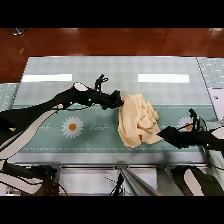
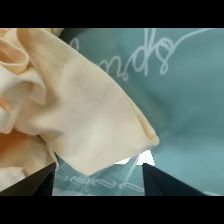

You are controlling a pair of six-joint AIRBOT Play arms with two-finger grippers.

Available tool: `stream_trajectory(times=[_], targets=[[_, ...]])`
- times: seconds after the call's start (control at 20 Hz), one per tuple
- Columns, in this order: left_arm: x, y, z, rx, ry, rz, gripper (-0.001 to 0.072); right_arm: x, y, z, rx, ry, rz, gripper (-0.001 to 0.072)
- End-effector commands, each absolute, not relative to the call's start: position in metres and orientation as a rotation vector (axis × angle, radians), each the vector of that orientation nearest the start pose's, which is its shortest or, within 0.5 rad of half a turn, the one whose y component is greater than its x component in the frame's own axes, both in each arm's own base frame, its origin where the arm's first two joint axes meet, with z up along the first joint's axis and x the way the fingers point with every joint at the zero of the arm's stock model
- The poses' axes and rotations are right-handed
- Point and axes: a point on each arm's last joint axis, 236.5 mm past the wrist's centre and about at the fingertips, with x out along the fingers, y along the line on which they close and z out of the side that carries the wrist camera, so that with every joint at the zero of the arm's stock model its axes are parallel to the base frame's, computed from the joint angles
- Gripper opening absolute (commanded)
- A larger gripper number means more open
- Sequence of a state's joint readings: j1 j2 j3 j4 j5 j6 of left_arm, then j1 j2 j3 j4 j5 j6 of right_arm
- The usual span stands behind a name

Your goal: Fold the shirts.

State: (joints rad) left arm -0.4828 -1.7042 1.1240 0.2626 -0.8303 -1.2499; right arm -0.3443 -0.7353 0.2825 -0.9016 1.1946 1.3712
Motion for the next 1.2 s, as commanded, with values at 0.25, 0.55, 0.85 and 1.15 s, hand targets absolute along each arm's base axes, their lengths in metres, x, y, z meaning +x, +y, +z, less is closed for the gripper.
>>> stream_trajectory(times=[0.25, 0.55, 0.85, 1.15], targets=[[0.355, -0.371, -0.046, -0.838, 1.365, -0.741, 0.0027, 0.179, 0.104, -0.101, 0.767, 1.502, 0.205, 0.0617], [0.345, -0.374, -0.035, -0.787, 1.354, -0.827, 0.0027, 0.246, 0.126, -0.090, 0.695, 1.387, 0.292, 0.0026], [0.397, -0.310, 0.114, -0.670, 0.938, -0.956, 0.0026, 0.360, 0.077, 0.075, 0.466, 1.099, 0.363, 0.0022], [0.417, -0.190, 0.347, -0.411, 0.321, -0.736, 0.0025, 0.371, 0.074, 0.417, 0.214, 0.346, 0.411, 0.0021]])
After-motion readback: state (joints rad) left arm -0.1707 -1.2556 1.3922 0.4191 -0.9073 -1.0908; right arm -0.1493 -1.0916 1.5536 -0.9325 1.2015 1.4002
